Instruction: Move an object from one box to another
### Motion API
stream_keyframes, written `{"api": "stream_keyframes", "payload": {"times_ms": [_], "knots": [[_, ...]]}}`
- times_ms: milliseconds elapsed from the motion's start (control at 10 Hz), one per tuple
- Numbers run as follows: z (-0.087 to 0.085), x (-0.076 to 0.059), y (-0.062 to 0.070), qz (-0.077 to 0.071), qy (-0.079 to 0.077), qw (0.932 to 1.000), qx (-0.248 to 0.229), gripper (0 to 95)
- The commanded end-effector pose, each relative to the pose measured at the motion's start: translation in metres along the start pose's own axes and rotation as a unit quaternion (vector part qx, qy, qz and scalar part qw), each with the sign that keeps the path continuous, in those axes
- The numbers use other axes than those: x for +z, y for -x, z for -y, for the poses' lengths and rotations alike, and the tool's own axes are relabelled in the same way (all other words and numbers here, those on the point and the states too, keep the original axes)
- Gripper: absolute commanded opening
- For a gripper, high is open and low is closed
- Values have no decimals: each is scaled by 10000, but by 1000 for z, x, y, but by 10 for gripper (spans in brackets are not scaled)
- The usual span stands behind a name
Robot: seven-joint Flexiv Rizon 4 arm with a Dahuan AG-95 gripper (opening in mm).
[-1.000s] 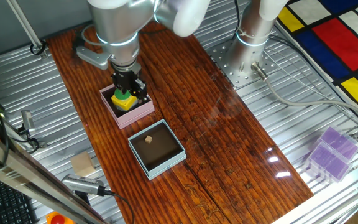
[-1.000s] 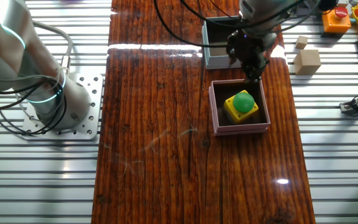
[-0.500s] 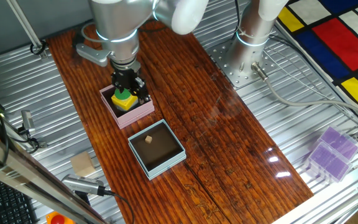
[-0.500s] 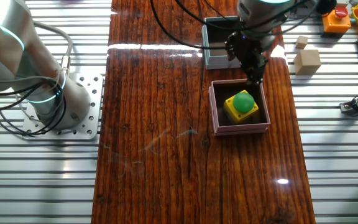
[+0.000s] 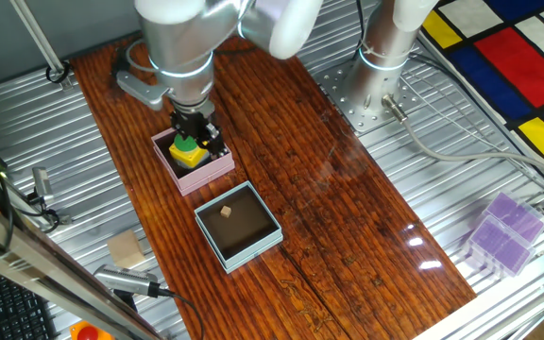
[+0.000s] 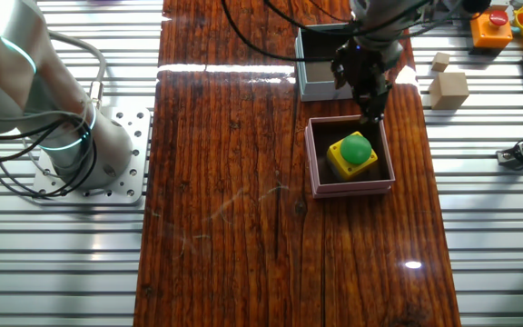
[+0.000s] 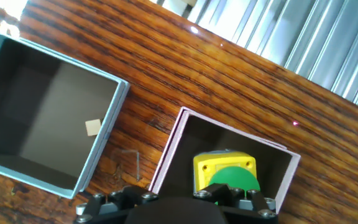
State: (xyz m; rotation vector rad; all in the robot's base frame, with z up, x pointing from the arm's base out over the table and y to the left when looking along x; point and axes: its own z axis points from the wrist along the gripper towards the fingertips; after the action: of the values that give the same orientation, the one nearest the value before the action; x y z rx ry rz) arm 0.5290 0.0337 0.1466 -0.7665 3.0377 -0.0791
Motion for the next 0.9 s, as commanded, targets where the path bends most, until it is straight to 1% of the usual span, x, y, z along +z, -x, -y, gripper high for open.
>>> {"api": "stream_keyframes", "payload": {"times_ms": [100, 200, 300, 500, 600, 800, 900], "knots": [[22, 2, -4, 98, 74, 9997, -196, 760], [34, 7, -6, 141, 85, 9996, -248, 760], [45, 12, -7, 138, 94, 9995, -266, 760], [53, 22, -9, 173, 114, 9994, -285, 760], [56, 29, -10, 206, 163, 9993, -261, 760], [61, 40, -11, 221, 151, 9992, -286, 760], [63, 42, -12, 232, 147, 9992, -299, 760]]}}
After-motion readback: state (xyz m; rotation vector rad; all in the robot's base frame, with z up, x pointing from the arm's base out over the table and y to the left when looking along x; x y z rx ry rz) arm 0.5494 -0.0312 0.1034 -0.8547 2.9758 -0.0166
